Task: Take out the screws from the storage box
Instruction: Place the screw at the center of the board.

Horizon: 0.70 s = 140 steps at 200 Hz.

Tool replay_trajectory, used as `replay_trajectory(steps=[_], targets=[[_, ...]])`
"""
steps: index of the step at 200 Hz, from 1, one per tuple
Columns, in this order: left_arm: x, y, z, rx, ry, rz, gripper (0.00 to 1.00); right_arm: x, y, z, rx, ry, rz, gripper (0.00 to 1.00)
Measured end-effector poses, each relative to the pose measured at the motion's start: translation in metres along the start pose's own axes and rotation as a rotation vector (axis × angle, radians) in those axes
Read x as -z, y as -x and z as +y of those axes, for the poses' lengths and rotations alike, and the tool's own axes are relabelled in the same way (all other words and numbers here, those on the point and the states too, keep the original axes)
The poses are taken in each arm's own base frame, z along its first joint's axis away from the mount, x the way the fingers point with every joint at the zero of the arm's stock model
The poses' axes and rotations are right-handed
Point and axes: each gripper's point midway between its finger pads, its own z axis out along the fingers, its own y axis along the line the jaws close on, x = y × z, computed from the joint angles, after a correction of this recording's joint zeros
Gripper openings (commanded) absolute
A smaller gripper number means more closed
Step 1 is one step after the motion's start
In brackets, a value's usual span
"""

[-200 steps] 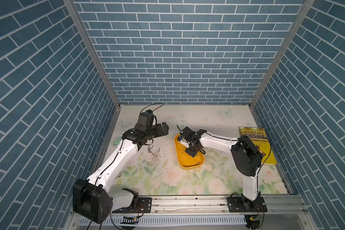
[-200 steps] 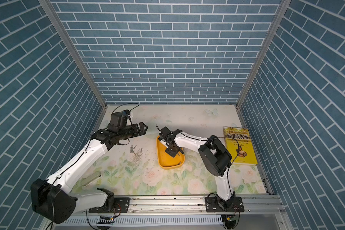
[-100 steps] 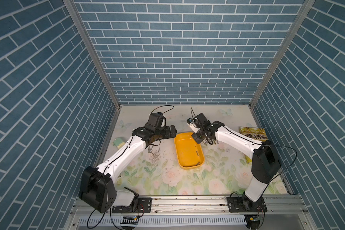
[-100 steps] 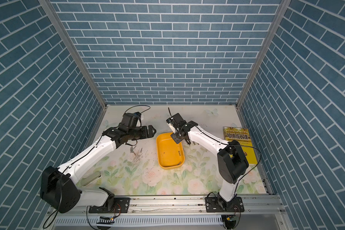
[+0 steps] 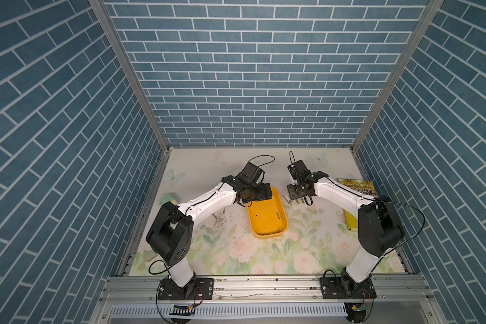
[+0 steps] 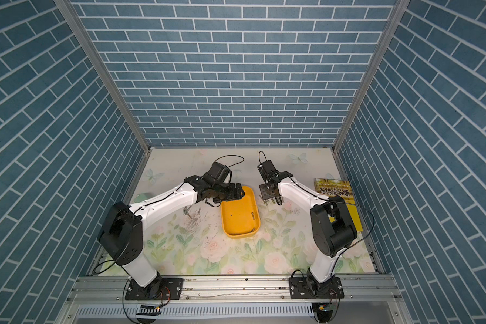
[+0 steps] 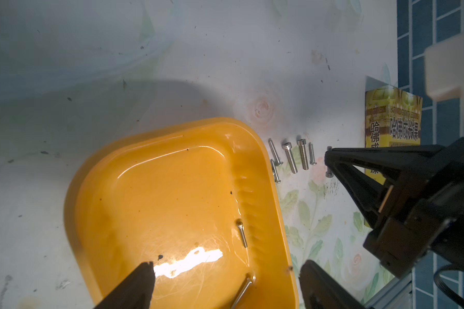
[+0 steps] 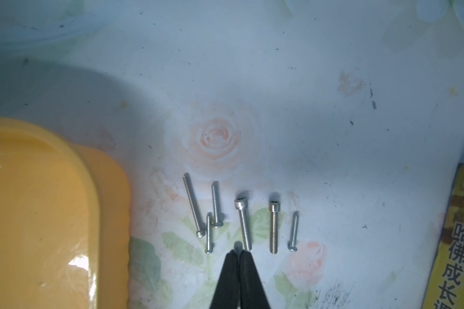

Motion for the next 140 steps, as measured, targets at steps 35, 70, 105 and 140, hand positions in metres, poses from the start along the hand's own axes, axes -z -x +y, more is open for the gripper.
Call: replay_trajectory(steps=[35, 70, 105, 140], targets=[[-0.03, -0.018, -0.009, 0.06, -0.002, 0.073, 0.87, -0.013, -0.005, -0.011, -0.057, -0.001, 0.018, 0.0], [-0.058, -0.035, -0.014, 0.097, 0.026, 0.13, 0.86, -0.032, -0.013, -0.006, -0.062, 0.029, 0.052, 0.0], [-0.066, -0.051, -0.012, 0.124, 0.058, 0.171, 0.83, -0.039, -0.027, -0.002, -0.059, 0.05, 0.083, 0.0], [-0.066, -0.056, -0.012, 0.136, 0.076, 0.177, 0.8, -0.041, -0.031, 0.0, -0.058, 0.066, 0.091, 0.0]])
